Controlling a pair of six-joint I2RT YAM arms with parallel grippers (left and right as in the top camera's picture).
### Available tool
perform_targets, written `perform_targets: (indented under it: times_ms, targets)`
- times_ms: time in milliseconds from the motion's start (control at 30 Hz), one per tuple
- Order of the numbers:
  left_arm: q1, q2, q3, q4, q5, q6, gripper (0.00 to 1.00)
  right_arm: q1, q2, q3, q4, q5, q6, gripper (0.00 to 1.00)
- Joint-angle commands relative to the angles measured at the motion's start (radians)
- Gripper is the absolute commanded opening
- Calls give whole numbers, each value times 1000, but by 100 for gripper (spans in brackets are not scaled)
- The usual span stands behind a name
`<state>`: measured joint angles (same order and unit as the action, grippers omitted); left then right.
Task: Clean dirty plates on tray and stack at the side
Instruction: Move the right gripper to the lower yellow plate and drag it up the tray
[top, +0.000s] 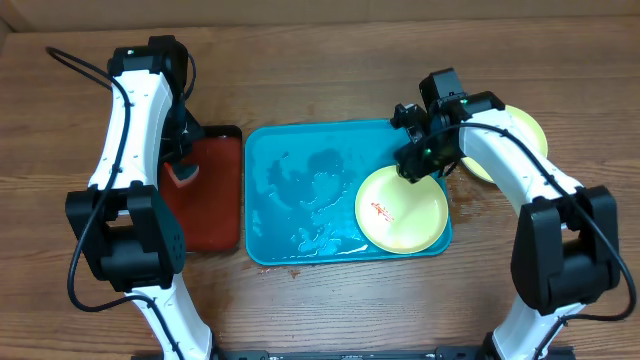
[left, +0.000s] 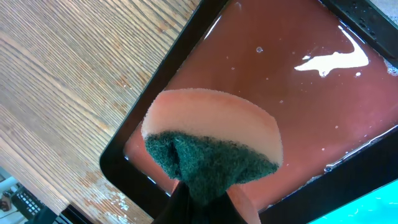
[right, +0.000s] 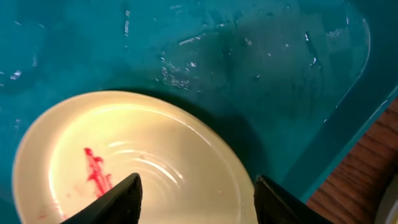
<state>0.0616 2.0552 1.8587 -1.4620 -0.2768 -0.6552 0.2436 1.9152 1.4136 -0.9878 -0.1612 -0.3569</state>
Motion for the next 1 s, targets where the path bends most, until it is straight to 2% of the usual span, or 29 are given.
perform_targets:
  times_ms: [0,200,300,433,567,667,767,967]
  targets:
    - [3,-34,1,0,6,5,4,-3,41,-1,7,40,-68,60]
    - [3,-34,1,0,8,5,4,-3,100,-1,29,41,-70,59]
    - [3,-34,1,0,8,5,4,-3,124,-1,28,41,-58,45]
    - [3,-34,0,0,8,5,4,-3,131,-1,17,43,-10,34]
    - [3,-34,0,1,8,5,4,0,131,0,16,39,67,19]
    - [3,-33,0,1,8,5,4,12,131,6,32,13,151,13]
    - [3,-33,0,2,8,5,4,39,131,23,60,-49,233,10]
    - [3,-33,0,1,9,5,4,105,131,42,134,-110,416,11]
